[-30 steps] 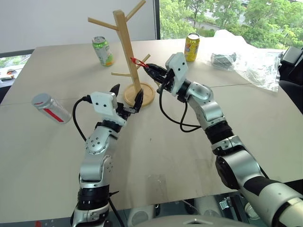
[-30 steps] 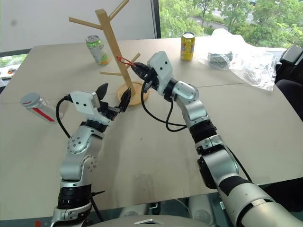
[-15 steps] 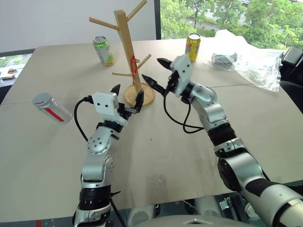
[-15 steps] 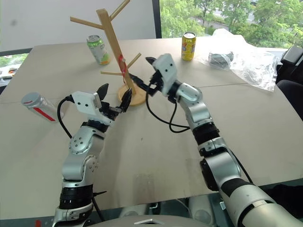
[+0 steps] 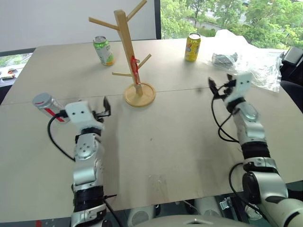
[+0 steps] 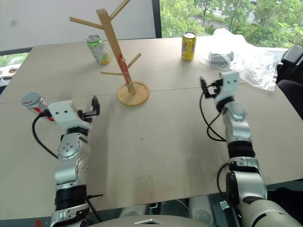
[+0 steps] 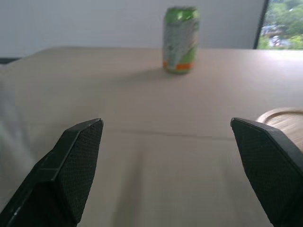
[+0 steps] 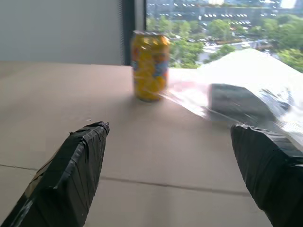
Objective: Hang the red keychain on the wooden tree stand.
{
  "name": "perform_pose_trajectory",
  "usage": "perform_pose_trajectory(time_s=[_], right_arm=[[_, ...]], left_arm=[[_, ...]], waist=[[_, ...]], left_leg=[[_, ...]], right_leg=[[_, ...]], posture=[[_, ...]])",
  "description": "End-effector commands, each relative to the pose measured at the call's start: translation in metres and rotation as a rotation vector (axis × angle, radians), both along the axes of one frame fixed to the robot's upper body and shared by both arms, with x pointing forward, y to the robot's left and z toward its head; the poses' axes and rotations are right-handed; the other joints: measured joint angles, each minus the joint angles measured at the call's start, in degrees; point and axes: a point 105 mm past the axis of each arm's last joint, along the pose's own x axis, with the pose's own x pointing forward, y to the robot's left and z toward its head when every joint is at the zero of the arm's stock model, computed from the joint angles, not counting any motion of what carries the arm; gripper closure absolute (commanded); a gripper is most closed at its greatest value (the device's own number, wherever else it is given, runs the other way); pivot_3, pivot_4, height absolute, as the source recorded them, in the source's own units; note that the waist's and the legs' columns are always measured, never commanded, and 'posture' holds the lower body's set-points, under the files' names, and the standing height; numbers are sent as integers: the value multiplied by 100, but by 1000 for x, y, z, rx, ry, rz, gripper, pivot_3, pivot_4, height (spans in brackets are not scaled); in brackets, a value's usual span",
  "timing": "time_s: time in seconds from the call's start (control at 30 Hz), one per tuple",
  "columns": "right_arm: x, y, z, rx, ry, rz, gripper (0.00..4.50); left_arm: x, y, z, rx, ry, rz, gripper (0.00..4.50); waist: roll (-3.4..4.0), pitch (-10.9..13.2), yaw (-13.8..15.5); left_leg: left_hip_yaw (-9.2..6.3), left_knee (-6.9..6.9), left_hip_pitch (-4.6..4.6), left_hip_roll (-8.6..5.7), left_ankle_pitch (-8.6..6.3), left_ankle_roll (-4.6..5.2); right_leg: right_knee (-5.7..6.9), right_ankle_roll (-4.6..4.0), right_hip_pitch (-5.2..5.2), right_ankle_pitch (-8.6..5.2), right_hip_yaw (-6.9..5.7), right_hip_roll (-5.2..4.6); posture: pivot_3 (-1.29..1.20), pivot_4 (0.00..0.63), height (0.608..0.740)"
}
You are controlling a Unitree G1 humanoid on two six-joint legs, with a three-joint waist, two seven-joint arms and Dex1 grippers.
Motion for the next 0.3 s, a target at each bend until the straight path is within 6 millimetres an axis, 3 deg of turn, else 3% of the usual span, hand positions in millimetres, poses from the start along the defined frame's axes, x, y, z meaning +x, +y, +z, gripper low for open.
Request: perform_pose_trajectory(time_s=[0.03,0.3], right_arm=[[-8,-19,1,-7,-18,-50,93],[-17,-26,-20,-37,31,-63,93]], left_arm=[[-4,6,5,29,-13,-6,0],[-5,20,10,14,-39,-23,0]], waist=[[0,0,-5],[0,0,-13]], left_leg=[[0,0,0,0,0,0],[1,1,3,6,0,0]], right_leg=[[0,-2,0,-2,1,0],[2,-20,0,-12,3,6]], posture=[[0,150,740],[0,150,740]])
